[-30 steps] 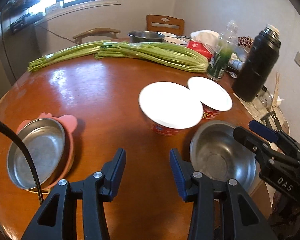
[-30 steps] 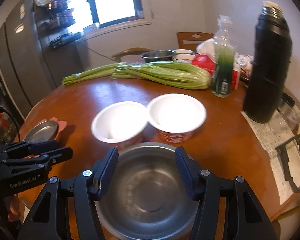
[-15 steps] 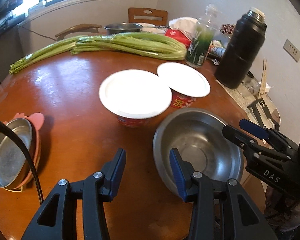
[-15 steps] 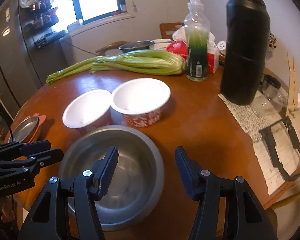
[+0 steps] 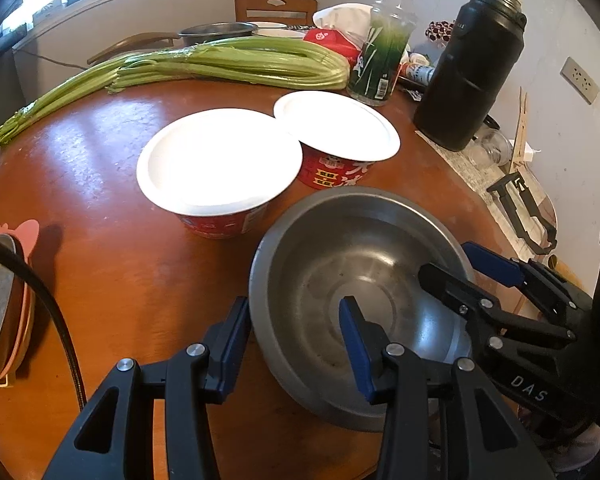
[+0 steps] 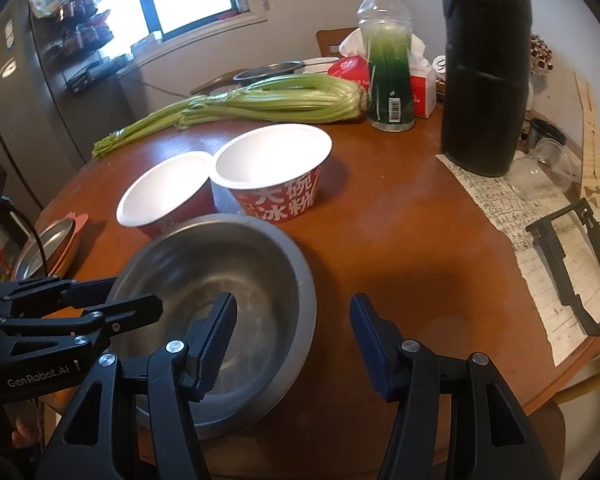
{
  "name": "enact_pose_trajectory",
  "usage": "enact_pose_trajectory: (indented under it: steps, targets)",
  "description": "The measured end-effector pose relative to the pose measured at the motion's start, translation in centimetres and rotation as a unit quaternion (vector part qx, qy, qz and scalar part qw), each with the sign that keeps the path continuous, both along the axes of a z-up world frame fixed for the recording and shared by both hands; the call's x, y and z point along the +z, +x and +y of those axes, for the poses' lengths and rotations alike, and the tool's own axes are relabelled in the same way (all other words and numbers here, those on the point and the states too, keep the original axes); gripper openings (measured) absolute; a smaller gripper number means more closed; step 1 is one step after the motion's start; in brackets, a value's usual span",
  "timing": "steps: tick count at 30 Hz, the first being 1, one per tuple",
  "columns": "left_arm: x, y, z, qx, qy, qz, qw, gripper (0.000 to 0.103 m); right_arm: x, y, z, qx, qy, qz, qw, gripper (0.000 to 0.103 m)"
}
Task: Organize plates and bowls
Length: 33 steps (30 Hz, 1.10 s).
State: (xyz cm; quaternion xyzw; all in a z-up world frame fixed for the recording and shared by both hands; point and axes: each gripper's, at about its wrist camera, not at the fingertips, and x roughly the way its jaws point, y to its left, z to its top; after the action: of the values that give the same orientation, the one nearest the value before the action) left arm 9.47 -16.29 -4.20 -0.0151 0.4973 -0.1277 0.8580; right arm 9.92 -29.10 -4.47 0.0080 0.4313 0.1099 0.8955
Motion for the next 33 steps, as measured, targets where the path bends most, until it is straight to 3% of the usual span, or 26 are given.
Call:
enact_pose_trajectory:
  steps: [11, 22, 33]
  targets:
    - [-0.6, 0.7, -0.4, -0.005, -0.006, 0.01, 0.9999, 0.045, -0.6, 0.5, 0.9, 0.019, 0.001, 0.011, 1.0, 0.042]
    - [-0.4, 0.7, -0.3, -0.006, -0.009, 0.005, 0.9999, 0.045, -0.4, 0.3, 1.7, 0.022, -0.016, 0.011, 1.0, 0.042]
    - [1.9, -1.1, 1.8, -0.001, -0.019, -0.018, 0.9997, 0.045, 1.1, -0.8, 3.5, 0.051, -0.017, 0.004, 0.999, 0.043]
